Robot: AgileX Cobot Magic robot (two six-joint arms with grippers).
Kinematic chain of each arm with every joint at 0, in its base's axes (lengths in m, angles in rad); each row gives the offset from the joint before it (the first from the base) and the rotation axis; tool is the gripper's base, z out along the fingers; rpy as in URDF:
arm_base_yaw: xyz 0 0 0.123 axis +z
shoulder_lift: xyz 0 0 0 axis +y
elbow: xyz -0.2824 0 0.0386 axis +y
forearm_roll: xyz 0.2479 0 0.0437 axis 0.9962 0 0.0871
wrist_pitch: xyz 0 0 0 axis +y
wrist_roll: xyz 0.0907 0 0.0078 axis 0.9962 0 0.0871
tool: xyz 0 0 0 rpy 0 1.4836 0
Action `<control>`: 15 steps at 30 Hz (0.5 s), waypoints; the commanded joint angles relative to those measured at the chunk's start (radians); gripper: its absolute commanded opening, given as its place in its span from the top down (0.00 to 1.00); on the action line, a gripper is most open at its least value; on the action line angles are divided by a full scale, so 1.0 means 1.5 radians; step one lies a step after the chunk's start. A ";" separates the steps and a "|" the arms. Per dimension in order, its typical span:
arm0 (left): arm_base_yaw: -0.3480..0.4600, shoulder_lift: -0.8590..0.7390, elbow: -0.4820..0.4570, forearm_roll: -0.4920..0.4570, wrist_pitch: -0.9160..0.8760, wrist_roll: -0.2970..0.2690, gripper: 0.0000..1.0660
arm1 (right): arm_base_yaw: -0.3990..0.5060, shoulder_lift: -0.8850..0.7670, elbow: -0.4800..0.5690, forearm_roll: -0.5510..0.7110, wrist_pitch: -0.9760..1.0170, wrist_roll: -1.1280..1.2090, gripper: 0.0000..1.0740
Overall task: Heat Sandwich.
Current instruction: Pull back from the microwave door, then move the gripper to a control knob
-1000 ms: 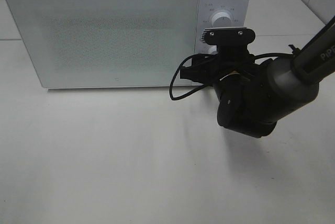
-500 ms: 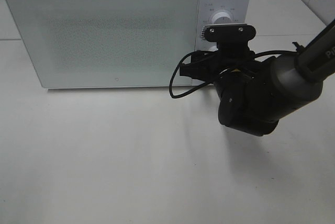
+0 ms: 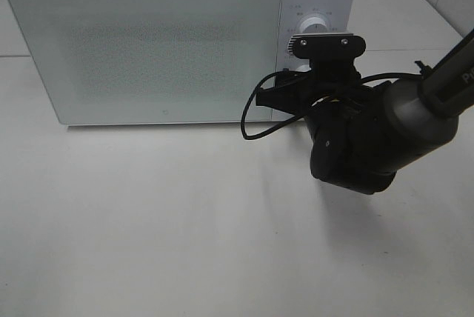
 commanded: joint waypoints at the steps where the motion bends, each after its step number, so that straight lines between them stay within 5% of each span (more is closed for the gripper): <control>1: 0.001 -0.017 0.002 -0.003 -0.008 0.000 0.08 | -0.007 -0.011 -0.003 0.004 -0.008 0.011 0.47; 11: 0.001 -0.017 0.002 -0.003 -0.008 0.000 0.08 | -0.007 -0.011 -0.003 -0.009 -0.002 0.027 0.84; 15: 0.001 -0.017 0.002 -0.003 -0.008 0.000 0.08 | -0.007 -0.011 -0.003 -0.015 -0.007 0.027 0.85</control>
